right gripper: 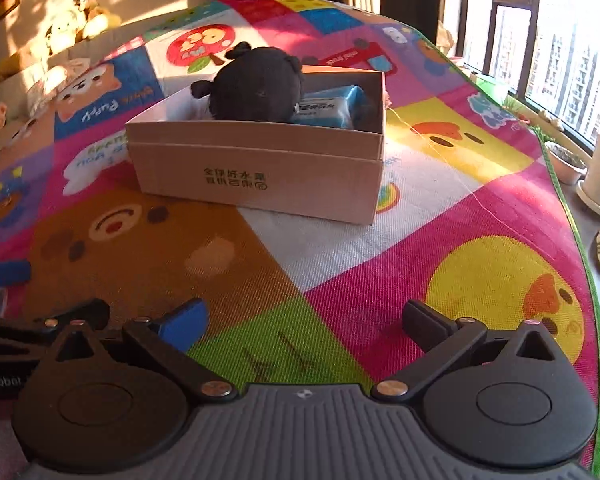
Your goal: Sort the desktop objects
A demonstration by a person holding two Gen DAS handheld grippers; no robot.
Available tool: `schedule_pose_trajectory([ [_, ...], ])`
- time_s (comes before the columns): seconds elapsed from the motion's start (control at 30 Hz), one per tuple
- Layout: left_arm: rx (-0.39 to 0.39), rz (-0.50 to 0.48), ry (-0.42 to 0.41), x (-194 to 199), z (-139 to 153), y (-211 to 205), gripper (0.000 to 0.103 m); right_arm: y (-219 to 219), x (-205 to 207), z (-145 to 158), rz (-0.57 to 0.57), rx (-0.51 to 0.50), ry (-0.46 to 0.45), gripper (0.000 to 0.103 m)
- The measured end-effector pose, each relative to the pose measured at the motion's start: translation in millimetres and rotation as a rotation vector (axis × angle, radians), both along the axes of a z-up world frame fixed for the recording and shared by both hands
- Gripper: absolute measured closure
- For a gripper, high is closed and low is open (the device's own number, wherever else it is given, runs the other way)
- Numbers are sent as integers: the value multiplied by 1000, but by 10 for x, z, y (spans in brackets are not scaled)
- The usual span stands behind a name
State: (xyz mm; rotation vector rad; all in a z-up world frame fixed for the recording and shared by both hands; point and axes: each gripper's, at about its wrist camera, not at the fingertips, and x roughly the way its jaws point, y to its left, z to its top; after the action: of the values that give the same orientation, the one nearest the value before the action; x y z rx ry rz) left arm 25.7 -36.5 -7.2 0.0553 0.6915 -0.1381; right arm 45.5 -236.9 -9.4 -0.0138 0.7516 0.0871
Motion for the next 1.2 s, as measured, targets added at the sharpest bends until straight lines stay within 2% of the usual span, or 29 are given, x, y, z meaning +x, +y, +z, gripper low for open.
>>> schedule_pose_trajectory([
  [0.2, 3, 0, 1, 5, -3, -13, 0, 30, -127, -65, -31, -7, -61, 0],
  [1.2, -2, 0, 1, -1, 0, -13, 0, 24, -118, -60, -31, -6, -59, 0],
])
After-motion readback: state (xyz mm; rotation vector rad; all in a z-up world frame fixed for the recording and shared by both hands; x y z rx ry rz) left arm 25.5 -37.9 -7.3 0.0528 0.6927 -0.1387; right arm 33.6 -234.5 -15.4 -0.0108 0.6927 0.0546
